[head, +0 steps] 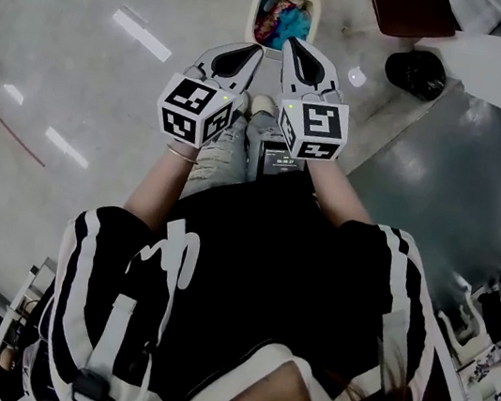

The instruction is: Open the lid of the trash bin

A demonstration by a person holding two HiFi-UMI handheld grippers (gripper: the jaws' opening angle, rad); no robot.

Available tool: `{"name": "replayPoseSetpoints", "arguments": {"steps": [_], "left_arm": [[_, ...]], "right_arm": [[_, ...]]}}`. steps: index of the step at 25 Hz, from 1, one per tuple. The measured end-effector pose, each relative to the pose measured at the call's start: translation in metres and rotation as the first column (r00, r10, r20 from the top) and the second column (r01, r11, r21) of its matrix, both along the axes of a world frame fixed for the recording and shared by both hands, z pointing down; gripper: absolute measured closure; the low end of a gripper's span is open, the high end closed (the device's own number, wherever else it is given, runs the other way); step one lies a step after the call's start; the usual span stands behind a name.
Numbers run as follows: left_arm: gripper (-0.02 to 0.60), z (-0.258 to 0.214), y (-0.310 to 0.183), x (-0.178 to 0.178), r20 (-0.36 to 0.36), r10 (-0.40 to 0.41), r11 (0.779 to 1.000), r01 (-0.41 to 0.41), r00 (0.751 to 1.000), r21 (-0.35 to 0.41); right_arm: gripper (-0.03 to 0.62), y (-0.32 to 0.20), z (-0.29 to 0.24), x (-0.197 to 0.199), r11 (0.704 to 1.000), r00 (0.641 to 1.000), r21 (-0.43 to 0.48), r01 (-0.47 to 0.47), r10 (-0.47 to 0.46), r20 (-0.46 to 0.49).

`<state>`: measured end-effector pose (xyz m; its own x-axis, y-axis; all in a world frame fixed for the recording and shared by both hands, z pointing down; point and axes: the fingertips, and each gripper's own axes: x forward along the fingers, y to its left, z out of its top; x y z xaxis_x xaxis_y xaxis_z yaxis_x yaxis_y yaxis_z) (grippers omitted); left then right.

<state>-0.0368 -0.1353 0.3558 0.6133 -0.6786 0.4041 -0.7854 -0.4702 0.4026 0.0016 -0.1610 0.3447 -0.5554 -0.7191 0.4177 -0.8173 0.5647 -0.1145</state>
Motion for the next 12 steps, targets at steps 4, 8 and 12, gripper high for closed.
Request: {"name": "replayPoseSetpoints", "arguments": {"steps": [4,8,12], "left_arm": [[0.574,-0.011,0.002,0.005,0.001,0.012,1.0,-0.012,1.0,0.016],[0.574,-0.026,0.005,0.01,-0.004,0.023,0.999,-0.022,1.0,0.038],[0.574,-0.036,0.006,0.01,-0.001,0.022,0.998,-0.022,1.0,0.056]], "right_arm": [[0.585,-0.001,-0.01,0.006,1.0,1.0,0.009,-0.01,0.01,0.008],[0.585,0.0,-0.025,0.01,0.999,1.0,0.036,-0.01,0.009,0.011],[0.585,0.003,-0.037,0.011,0.998,1.0,0.056,-0.009,0.007,0.019]]}}
